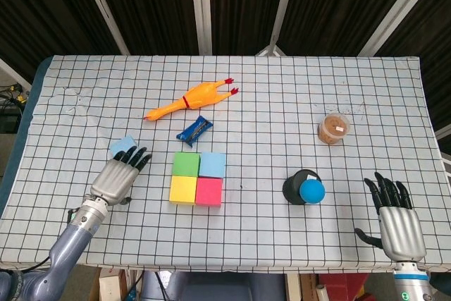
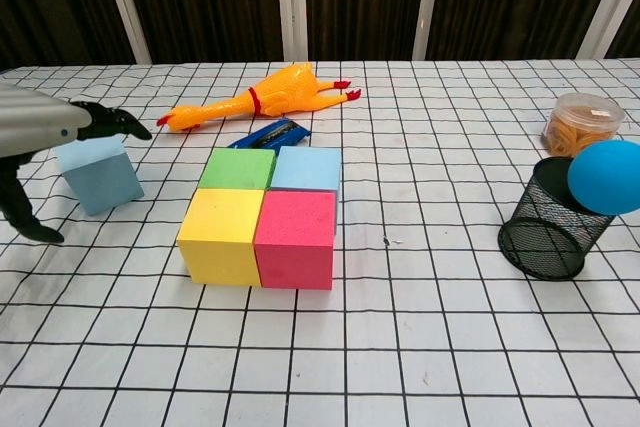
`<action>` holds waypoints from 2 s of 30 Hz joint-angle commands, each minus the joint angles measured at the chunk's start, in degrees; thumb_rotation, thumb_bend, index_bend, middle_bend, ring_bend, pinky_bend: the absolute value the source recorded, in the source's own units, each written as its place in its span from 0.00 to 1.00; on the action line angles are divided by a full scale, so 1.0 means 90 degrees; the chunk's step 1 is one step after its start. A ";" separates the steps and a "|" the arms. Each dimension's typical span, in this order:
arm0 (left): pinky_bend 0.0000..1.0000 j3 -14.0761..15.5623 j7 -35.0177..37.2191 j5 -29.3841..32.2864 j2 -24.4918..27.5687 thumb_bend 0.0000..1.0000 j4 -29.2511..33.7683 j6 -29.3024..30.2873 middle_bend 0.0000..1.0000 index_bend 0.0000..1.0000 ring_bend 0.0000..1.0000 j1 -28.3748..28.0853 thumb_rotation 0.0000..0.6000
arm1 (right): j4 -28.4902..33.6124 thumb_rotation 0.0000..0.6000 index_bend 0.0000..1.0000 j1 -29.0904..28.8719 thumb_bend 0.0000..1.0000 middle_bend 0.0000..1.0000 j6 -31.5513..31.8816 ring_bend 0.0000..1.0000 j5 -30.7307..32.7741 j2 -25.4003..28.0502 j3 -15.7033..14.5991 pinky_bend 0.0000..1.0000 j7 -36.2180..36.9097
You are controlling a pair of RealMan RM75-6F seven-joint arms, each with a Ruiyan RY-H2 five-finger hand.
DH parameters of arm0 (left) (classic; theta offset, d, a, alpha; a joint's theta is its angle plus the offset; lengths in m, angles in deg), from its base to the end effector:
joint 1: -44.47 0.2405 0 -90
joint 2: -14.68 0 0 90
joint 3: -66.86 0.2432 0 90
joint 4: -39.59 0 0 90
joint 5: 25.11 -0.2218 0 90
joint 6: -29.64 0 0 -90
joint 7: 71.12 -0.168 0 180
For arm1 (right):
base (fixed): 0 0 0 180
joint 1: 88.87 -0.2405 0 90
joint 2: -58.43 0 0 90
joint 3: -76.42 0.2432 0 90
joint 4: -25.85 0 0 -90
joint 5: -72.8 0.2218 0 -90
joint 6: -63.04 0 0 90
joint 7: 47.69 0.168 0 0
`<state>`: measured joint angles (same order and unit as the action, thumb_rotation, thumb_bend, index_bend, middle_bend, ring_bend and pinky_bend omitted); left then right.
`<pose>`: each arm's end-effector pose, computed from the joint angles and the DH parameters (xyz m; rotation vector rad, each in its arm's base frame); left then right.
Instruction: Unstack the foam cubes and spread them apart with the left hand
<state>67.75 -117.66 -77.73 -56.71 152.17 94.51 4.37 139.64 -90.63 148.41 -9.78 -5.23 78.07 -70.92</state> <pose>-0.1569 0.2839 0.0175 -1.9624 -0.7671 -0.5352 -0.2424 -0.1800 0.1186 1.3799 -0.9579 0.7910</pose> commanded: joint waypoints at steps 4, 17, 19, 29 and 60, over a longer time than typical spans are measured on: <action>0.20 -0.0004 0.0021 0.0162 -0.0291 0.00 0.0053 -0.0346 0.01 0.05 0.00 -0.0198 1.00 | -0.0007 1.00 0.11 -0.0003 0.04 0.00 0.0009 0.06 0.0041 -0.0009 0.0026 0.00 -0.0003; 0.21 -0.0176 -0.0530 0.0743 -0.1259 0.00 -0.0282 -0.0252 0.02 0.05 0.00 -0.0608 1.00 | -0.0021 1.00 0.11 0.0023 0.04 0.00 0.0055 0.06 0.0007 0.0064 0.0035 0.00 0.0172; 0.21 -0.0236 -0.0594 0.0740 -0.1444 0.00 -0.0371 -0.0183 0.02 0.05 0.00 -0.0670 1.00 | -0.0029 1.00 0.11 0.0025 0.04 0.00 0.0060 0.06 -0.0005 0.0080 0.0035 0.00 0.0210; 0.38 -0.0352 -0.0785 0.0568 -0.2059 0.03 -0.0585 0.0146 0.16 0.12 0.16 -0.0811 1.00 | -0.0066 1.00 0.11 0.0010 0.04 0.00 0.0025 0.06 0.0012 0.0138 0.0056 0.00 0.0355; 0.58 -0.0468 0.0876 -0.2115 -0.1670 0.26 -0.2123 0.1298 0.45 0.34 0.44 -0.0321 1.00 | -0.0004 1.00 0.11 -0.0022 0.04 0.00 -0.0051 0.06 0.0139 0.0090 0.0054 0.00 0.0198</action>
<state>63.72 -112.53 -94.42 -71.15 136.45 105.51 0.98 139.60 -90.83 147.93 -8.53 -4.40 78.55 -69.13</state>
